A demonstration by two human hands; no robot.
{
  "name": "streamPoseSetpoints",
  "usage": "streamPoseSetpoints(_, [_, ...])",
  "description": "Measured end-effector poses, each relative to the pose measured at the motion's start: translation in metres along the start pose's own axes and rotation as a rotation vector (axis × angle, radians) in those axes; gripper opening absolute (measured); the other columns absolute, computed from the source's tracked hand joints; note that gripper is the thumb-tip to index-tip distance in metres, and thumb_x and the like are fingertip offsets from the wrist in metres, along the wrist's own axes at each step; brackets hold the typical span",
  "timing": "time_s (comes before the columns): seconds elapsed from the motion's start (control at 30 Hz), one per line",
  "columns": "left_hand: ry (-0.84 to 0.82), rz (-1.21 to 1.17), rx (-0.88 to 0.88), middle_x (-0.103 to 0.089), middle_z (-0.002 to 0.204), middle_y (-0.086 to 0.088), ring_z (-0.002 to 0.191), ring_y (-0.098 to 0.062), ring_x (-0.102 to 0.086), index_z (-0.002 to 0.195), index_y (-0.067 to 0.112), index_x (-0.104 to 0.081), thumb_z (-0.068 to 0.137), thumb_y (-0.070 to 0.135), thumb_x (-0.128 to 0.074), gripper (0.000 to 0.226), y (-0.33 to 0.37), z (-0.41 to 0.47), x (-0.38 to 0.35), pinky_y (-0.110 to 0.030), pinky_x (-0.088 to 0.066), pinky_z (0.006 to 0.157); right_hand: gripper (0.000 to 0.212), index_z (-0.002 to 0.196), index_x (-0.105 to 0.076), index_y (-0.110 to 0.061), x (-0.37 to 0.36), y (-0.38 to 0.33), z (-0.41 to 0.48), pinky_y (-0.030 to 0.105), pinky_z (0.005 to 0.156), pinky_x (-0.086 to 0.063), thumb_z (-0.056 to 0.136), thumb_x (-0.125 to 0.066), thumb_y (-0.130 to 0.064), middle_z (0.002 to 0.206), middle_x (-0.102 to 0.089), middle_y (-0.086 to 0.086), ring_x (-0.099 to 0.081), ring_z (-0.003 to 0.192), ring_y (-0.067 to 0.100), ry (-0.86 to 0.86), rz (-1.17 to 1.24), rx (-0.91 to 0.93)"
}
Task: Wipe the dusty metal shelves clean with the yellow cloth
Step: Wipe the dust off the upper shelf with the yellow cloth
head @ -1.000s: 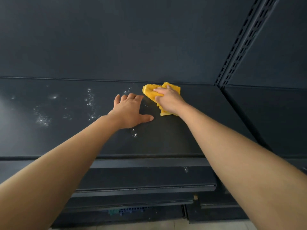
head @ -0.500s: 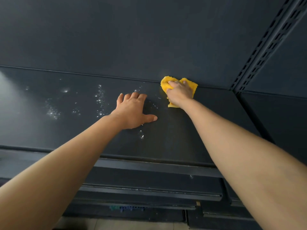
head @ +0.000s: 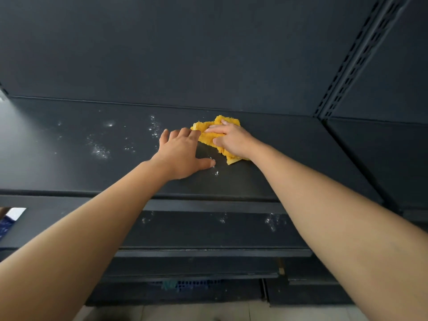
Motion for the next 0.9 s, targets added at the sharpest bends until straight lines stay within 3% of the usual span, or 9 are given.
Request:
streamPoseSetpoints(0.33, [-0.038, 0.009, -0.116, -0.030, 0.149, -0.009, 0.139, -0.029, -0.024, 0.147, 0.016, -0.023, 0.085, 0.061, -0.048, 0.081, -0.024, -0.048, 0.001, -0.045, -0.005, 0.116, 0.045, 0.144, -0.037, -0.029, -0.025, -0.011, -0.076, 0.033, 0.117, -0.007, 0.100, -0.036, -0.023, 0.157, -0.020, -0.012, -0.001, 0.148, 0.014, 0.085, -0.105, -0.066])
streamPoseSetpoints(0.6, [-0.027, 0.042, -0.144, -0.030, 0.149, -0.009, 0.139, -0.030, -0.024, 0.146, 0.014, -0.025, 0.088, 0.059, -0.043, 0.075, -0.062, -0.070, 0.005, -0.045, -0.005, 0.117, 0.053, 0.150, -0.020, -0.024, -0.033, -0.008, -0.077, 0.045, 0.119, -0.008, 0.099, -0.023, -0.039, 0.160, -0.010, -0.003, 0.004, 0.147, 0.028, 0.207, -0.284, -0.388])
streamPoseSetpoints(0.9, [-0.033, 0.041, -0.097, -0.032, 0.148, -0.009, 0.138, -0.030, -0.026, 0.146, 0.015, -0.024, 0.087, 0.060, -0.044, 0.077, -0.096, -0.065, 0.007, -0.045, -0.006, 0.117, 0.052, 0.150, -0.018, -0.022, -0.080, -0.078, -0.035, 0.045, 0.119, -0.007, 0.100, -0.026, -0.032, 0.160, -0.008, -0.003, 0.005, 0.147, 0.028, 0.127, -0.324, -0.196])
Point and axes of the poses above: each hand's wrist, its own z-axis towards the middle knuckle, its own x-axis out of the back of the hand, y = z × x, the point moved 7 cm from there along z, towards the middle knuckle
